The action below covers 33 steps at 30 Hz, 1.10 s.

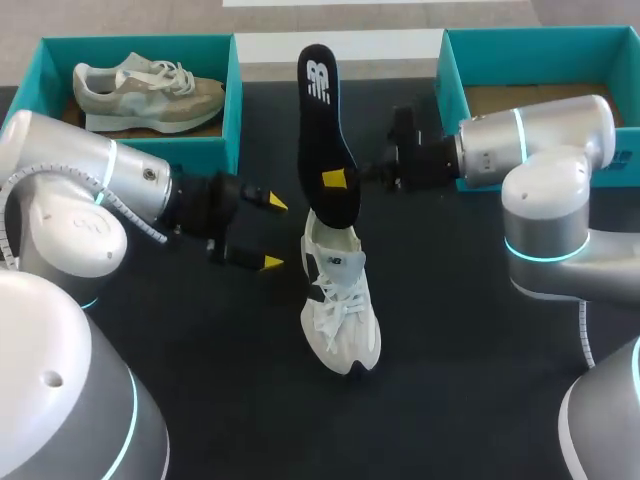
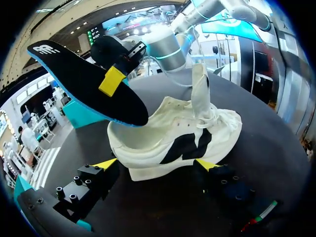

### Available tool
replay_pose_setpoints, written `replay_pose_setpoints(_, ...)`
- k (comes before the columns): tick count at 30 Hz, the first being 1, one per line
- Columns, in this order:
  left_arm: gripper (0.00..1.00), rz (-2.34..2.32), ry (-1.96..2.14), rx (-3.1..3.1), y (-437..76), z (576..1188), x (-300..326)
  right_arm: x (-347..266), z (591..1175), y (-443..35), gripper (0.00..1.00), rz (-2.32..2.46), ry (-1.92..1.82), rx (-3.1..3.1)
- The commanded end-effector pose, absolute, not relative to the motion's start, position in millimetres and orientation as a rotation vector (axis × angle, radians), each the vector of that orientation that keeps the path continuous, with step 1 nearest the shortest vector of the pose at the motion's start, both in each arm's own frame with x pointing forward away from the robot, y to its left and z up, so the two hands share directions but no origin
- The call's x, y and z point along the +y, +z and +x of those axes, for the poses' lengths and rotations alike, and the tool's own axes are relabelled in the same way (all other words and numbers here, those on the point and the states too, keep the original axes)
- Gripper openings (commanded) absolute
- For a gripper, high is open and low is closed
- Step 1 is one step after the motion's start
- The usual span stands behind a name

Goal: Take the shoe out of the shoebox, open the shoe tongue, remove and reinsert the insole, then place the shoe into the shoebox

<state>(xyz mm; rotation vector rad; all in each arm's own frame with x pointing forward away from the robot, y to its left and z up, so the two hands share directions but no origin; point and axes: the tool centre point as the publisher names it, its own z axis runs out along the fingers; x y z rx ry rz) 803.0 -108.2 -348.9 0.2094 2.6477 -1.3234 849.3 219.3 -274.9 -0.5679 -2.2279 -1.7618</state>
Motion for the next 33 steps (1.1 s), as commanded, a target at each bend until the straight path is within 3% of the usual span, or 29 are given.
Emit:
replay_pose_setpoints(1,1.0,0.199,-1.301,2.662,-350,804,-113,229,856,-289,0.0,-0.528,-1.77,-2.213)
replay_pose_setpoints(33,1.0,0.162,-1.277,2.663,-351,807,-122,224,824,-342,0.0,-0.529,-1.725,-2.129)
